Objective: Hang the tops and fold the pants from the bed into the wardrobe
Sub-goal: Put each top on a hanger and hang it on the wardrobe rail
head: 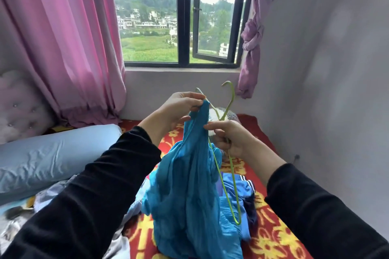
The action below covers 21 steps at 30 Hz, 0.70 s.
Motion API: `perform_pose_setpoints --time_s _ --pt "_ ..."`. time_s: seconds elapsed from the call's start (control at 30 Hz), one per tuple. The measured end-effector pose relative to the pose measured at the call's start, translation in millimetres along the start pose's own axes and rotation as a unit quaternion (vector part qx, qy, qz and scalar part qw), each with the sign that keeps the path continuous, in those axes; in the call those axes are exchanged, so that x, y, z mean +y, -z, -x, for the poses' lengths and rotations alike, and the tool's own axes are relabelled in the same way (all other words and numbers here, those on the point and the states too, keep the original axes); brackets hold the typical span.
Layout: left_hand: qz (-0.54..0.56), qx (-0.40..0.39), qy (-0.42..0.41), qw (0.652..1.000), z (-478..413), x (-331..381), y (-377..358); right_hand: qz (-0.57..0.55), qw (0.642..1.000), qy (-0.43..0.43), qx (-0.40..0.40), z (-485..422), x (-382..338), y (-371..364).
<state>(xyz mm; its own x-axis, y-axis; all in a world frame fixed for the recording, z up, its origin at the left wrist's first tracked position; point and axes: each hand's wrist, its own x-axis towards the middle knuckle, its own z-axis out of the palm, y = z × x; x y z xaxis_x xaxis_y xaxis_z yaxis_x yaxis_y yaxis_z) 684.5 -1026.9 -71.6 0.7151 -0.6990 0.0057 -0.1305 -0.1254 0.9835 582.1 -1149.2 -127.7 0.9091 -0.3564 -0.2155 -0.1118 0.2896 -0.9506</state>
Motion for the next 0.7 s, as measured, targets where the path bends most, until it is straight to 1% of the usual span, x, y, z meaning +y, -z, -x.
perform_pose_setpoints --time_s 0.07,0.1,0.17,0.2,0.23,0.27,0.37,0.43,0.53,0.57,0.67,0.7 --pt "-0.007 0.0 0.0 1.0 2.6 -3.1 5.1 0.003 1.0 0.006 0.008 -1.0 -0.3 -4.3" --pt "-0.004 0.014 0.005 1.0 3.8 -8.1 9.3 -0.003 1.0 0.009 0.012 -1.5 -2.2 -5.2" --pt "-0.012 0.063 0.029 0.998 6.8 -26.8 19.1 -0.025 0.999 0.011 0.032 -4.6 -8.1 -4.6" --pt "-0.035 0.088 0.053 0.994 8.9 -41.3 24.3 -0.032 0.998 0.012 0.046 -5.8 -11.6 -4.9" --pt "-0.067 0.103 0.088 0.989 12.0 -58.7 29.0 -0.032 0.997 0.017 0.062 -7.1 -14.4 -5.6" --pt "-0.095 0.099 0.135 0.981 18.1 -76.5 31.8 -0.027 0.997 0.023 0.074 -8.2 -16.2 -6.7" --pt "-0.134 0.029 0.299 0.944 38.2 -129.0 28.6 -0.015 0.996 0.03 0.077 -14.8 -15.9 -12.1" --pt "-0.093 0.024 0.354 0.93 46.5 -153.9 16.6 -0.014 0.997 0.025 0.068 -18.0 -14.9 -15.9" --pt "-0.029 0.065 0.383 0.921 52.8 -174.9 -3.9 -0.017 0.997 0.029 0.07 -17.2 -17.0 -21.1" --pt "-0.017 0.064 0.398 0.915 55.0 -180.9 -9.4 -0.02 0.997 0.033 0.074 -15.7 -18.2 -21.9" --pt "0.035 0.007 0.447 0.894 57.5 -201.5 -15.9 -0.013 0.995 0.047 0.087 -11.4 -20.9 -19.0" --pt "0.054 0.014 0.447 0.893 54.8 -205.1 -13.8 0.004 0.994 0.051 0.097 -10.1 -21.8 -15.9"
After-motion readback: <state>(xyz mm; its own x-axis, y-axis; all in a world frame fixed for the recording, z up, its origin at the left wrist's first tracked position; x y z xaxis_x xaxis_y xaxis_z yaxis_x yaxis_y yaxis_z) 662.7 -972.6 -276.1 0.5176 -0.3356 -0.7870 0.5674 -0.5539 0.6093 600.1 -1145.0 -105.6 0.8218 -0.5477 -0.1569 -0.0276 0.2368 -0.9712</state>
